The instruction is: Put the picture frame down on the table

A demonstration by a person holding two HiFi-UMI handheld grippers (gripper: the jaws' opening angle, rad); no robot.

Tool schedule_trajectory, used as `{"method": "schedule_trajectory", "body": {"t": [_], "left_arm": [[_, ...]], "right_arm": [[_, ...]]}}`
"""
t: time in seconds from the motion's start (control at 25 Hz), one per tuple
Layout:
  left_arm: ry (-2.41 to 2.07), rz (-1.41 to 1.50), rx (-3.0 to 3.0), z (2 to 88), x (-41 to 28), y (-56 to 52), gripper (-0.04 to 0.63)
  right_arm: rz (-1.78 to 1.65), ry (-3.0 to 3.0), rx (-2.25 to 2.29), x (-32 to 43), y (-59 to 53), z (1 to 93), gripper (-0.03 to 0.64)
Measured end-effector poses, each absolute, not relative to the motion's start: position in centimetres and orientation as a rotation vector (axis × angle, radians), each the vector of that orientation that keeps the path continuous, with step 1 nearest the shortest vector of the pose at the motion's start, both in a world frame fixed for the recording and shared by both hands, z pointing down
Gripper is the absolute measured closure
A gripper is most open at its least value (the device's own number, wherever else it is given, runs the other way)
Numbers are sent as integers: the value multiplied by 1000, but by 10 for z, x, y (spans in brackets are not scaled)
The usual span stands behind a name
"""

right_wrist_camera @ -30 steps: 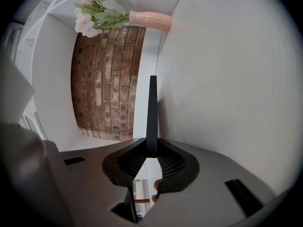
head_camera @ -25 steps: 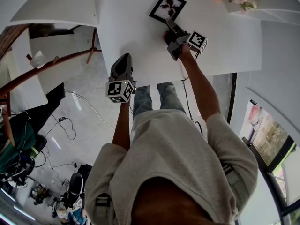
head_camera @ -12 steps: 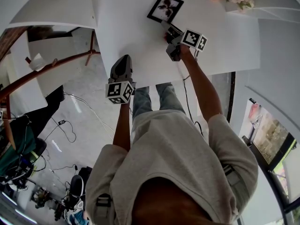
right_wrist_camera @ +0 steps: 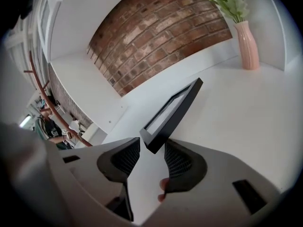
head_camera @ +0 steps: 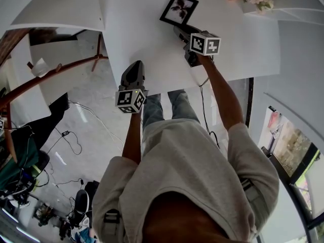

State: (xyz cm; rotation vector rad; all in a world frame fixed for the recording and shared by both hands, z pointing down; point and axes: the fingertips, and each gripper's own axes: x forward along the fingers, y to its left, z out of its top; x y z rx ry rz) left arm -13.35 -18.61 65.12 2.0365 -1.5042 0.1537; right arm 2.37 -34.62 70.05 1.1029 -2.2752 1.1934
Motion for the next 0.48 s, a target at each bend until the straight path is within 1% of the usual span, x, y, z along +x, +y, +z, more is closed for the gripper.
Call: {"method": "schedule_trajectory", "body": {"t": [0.32,0.48], "left_arm": [[-1504,145,2042,648,-134,-189,578],[-1502,144,2044,648,-134,-190,578]], "right_arm": [[804,-2157,1085,31,-344,712,423],[725,-2105,1073,33,-343,717,419]]}}
